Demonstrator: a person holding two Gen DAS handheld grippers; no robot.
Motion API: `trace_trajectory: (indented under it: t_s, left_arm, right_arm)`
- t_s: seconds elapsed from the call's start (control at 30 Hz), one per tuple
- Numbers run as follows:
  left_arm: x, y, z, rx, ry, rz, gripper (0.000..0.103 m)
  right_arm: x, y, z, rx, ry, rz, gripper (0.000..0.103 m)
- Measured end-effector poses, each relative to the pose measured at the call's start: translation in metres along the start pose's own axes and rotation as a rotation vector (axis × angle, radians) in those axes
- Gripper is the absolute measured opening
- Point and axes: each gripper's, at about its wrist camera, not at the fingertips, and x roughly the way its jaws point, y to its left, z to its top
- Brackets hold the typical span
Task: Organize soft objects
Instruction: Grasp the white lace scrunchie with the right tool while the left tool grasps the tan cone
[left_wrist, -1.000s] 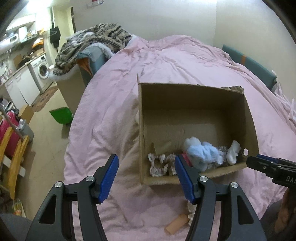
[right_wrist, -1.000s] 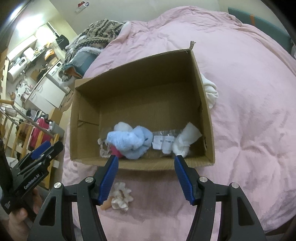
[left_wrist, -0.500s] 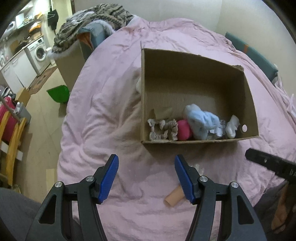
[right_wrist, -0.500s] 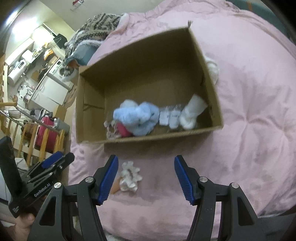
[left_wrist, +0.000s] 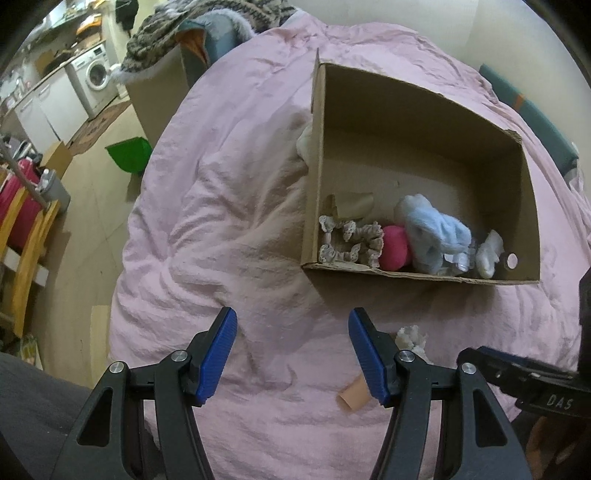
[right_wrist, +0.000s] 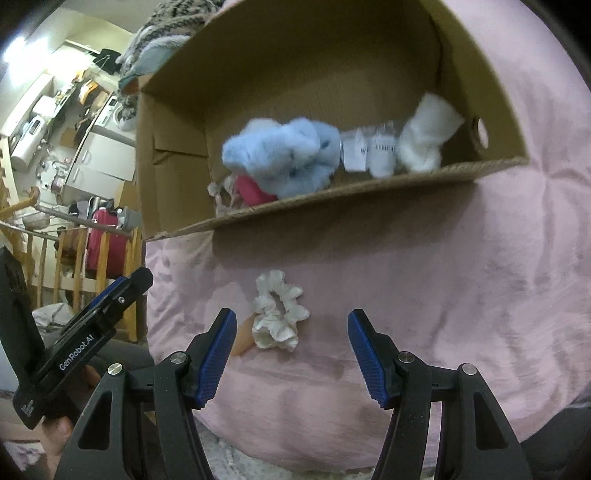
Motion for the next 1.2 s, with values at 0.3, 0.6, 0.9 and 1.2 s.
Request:
trace_trajectory:
  t_s: [0.3, 0.6, 0.9, 1.2]
  left_arm:
    - [0.011, -0.004, 0.001, -0.005, 0.033, -0.010, 0.060]
    - [0.019, -0.011, -0.001, 0.035, 0.050, 0.008, 0.060]
    - [0.028, -0.012, -0.006, 0.064, 0.113, -0.034, 0.060]
    - [0.048, -0.045, -0.030, 0.230, 0.261, -0.126, 0.059]
  right_arm:
    - [0.044, 0.008, 0.003, -0.002, 0.112, 0.022, 0.066]
    - [0.075, 0.025, 0.005, -0.055, 0.132, -0.035, 0.025]
    - [0.036, 0.020, 0.003, -0.027, 0.061, -0.022, 0.019]
    - [-0.015, 0.015, -0.008, -0.057, 0.023, -0.040, 0.019]
